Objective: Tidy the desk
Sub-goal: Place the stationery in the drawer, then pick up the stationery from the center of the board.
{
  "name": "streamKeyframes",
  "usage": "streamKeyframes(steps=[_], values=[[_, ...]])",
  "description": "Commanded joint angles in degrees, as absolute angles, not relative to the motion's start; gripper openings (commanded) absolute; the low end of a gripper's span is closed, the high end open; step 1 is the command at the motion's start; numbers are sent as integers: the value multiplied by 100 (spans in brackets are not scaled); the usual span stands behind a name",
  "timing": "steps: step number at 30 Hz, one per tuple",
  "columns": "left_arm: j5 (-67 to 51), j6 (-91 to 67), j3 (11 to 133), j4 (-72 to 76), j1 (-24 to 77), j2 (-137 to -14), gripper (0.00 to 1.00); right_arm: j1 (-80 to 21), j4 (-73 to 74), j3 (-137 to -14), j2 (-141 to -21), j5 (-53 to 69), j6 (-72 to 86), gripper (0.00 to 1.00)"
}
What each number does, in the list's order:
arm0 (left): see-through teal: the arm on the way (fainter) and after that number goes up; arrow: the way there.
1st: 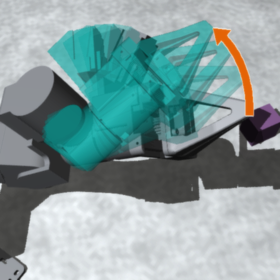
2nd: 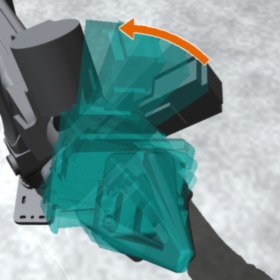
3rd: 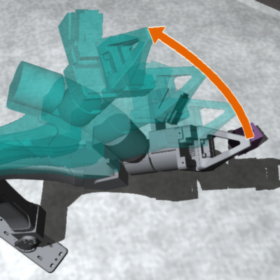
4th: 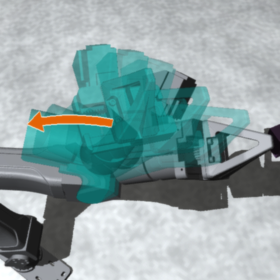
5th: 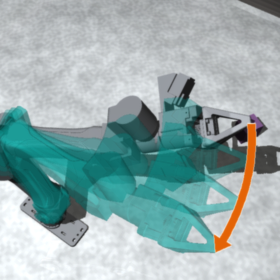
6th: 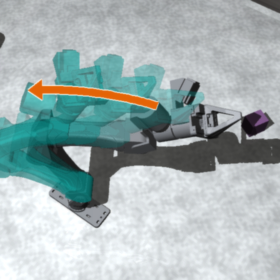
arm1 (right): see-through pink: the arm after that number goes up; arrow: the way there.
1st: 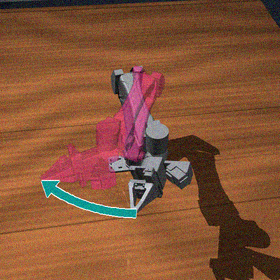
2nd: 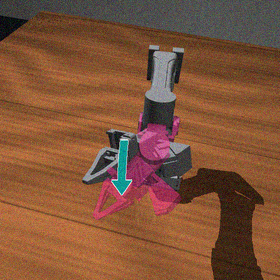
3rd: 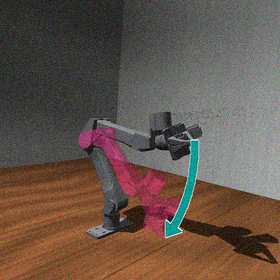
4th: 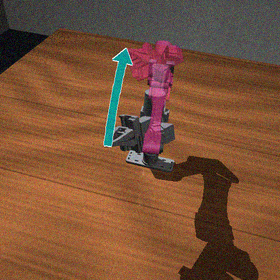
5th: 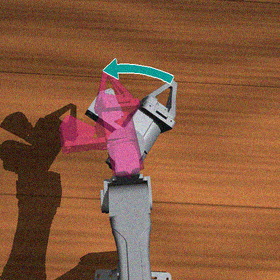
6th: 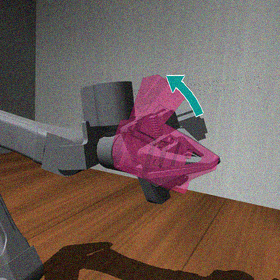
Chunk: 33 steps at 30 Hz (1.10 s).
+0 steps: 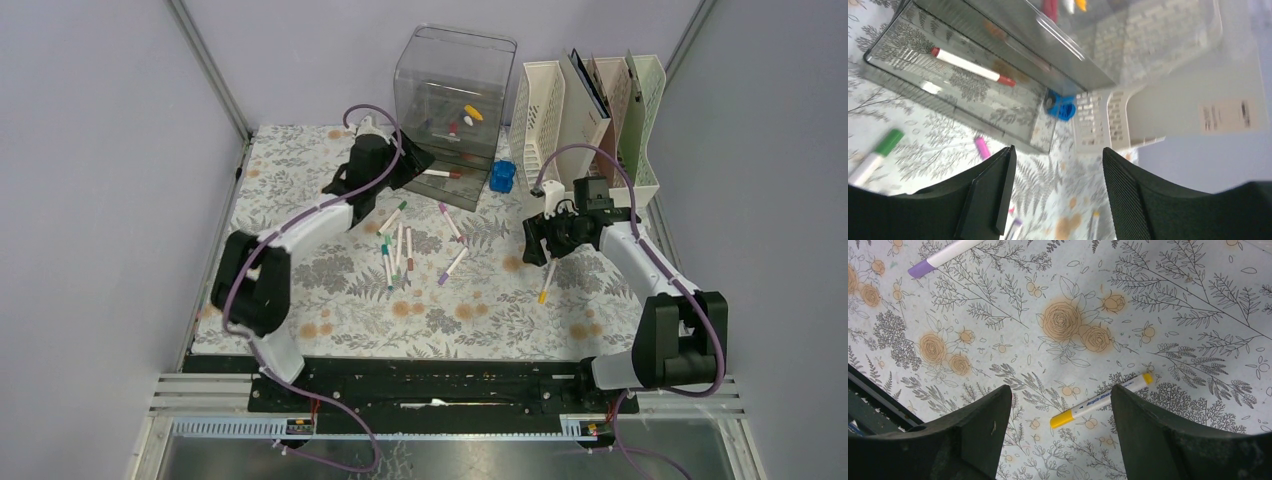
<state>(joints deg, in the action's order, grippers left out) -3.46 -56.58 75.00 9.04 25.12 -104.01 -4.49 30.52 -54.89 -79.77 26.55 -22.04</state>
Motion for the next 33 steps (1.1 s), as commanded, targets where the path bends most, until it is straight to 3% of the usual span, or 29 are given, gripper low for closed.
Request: streamKeyframes(steps=[1,6,11,13,14,15,23,29,33], values=[[-41,-3287,6685,297,2912,-9215,72,-422,3039,-5731,-8036,2694,-2182,79],[280,-2625,5572,421,3390,-8299,87,-416,3039,-5639,-7998,2694,-2182,79],[1446,-1833,4966,273,4340,-7888,98,-410,3039,-5055,-7758,2694,-2182,79],[1551,-1890,4907,171,4462,-7864,99,-405,3039,-4987,-7739,2694,-2182,79],[1508,-1969,4885,162,4488,-7854,98,-389,1484,-4972,-7728,2236,720,97],[1465,-2052,4860,173,4517,-7850,99,-363,1151,-4967,-7733,2335,1546,99],[1143,-2228,5106,321,4938,-8462,99,-155,1287,-5012,-7682,4631,230,100],[1229,-2263,5760,15,5205,-9402,96,-123,1428,-5009,-7579,4338,29,100],[1491,-2228,6267,-510,5304,-9986,83,-97,1442,-4992,-7562,4298,25,100]])
